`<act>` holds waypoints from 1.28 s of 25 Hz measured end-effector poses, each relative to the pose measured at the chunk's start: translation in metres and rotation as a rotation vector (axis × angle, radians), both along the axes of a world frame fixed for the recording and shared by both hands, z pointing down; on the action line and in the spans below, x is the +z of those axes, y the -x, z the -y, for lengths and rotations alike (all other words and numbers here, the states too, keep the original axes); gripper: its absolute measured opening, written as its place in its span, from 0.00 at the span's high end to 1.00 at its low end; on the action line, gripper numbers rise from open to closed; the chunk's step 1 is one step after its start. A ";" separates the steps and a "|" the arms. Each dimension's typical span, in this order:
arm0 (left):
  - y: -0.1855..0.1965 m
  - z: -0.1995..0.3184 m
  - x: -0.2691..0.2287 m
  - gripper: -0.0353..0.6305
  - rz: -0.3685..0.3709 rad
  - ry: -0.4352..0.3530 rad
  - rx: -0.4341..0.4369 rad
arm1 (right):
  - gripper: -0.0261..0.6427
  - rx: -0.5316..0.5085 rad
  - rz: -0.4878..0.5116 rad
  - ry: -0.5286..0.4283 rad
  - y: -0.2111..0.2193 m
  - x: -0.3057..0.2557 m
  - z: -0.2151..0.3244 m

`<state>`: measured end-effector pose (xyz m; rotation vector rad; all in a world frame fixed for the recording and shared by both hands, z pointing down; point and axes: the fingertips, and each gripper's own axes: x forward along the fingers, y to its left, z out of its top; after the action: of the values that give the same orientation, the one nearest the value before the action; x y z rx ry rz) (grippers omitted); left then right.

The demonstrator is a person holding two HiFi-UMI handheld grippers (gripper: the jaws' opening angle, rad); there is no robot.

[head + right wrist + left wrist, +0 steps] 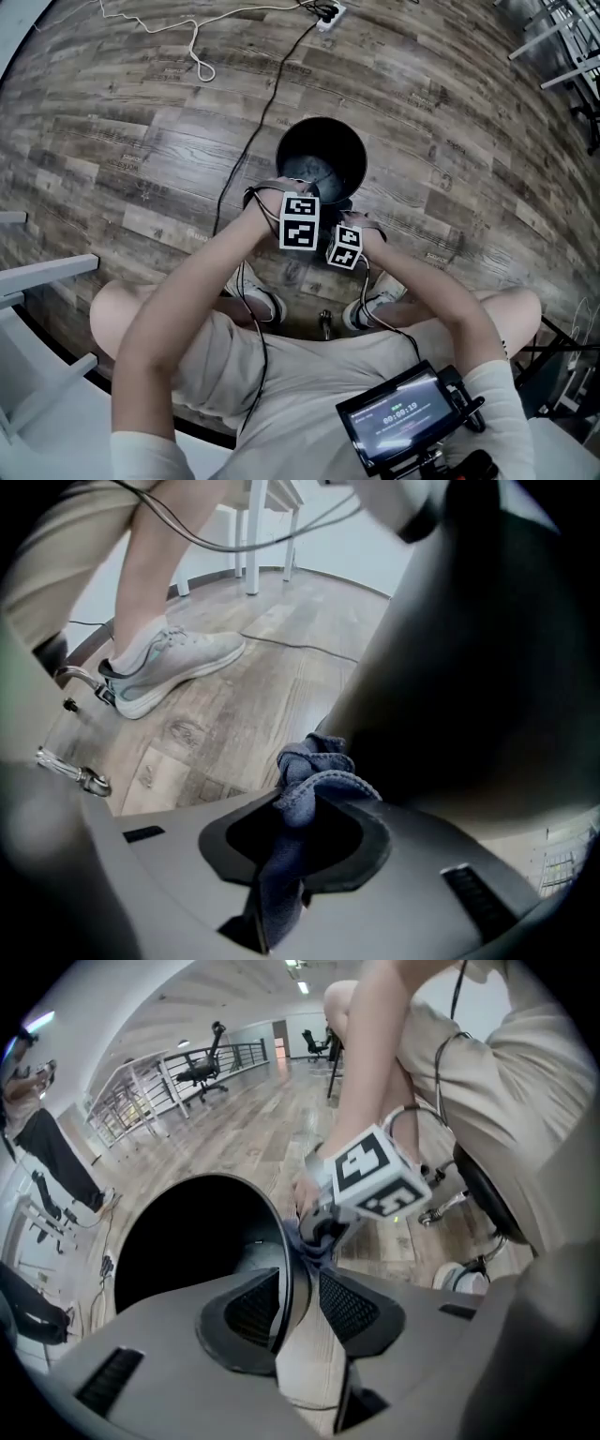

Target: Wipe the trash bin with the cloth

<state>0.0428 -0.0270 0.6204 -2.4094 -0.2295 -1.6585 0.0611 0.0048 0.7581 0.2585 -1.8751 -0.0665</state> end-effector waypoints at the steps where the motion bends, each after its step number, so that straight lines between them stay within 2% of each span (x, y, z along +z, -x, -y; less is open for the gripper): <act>1: 0.007 0.003 0.001 0.75 0.018 -0.012 0.024 | 0.85 -0.009 0.015 -0.002 -0.001 -0.013 -0.003; 4: 0.027 0.015 0.004 0.73 0.070 -0.070 0.074 | 0.85 -0.011 0.057 0.000 -0.004 -0.048 -0.012; 8: 0.040 0.030 0.010 0.76 0.109 -0.170 0.118 | 0.85 -0.008 0.135 -0.027 0.003 -0.101 -0.015; 9: 0.040 0.030 0.011 0.79 0.110 -0.181 0.125 | 0.85 -0.009 0.154 -0.040 0.005 -0.115 -0.015; 14: 0.039 0.028 0.011 0.80 0.102 -0.170 0.140 | 0.85 0.024 0.212 -0.089 0.016 -0.157 -0.003; 25: 0.022 0.009 0.004 0.86 -0.013 -0.102 0.146 | 0.85 0.078 0.225 -0.062 0.020 -0.129 0.014; 28: 0.015 0.005 0.001 0.88 -0.047 -0.061 0.117 | 0.85 0.069 0.213 -0.052 0.018 -0.110 0.016; 32: 0.014 0.006 0.000 0.88 -0.050 -0.046 0.108 | 0.85 0.025 0.183 -0.053 0.018 -0.077 0.015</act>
<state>0.0289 -0.0332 0.6202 -2.3569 -0.3046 -1.5384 0.0428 -0.0105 0.6808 0.3344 -2.0533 -0.0778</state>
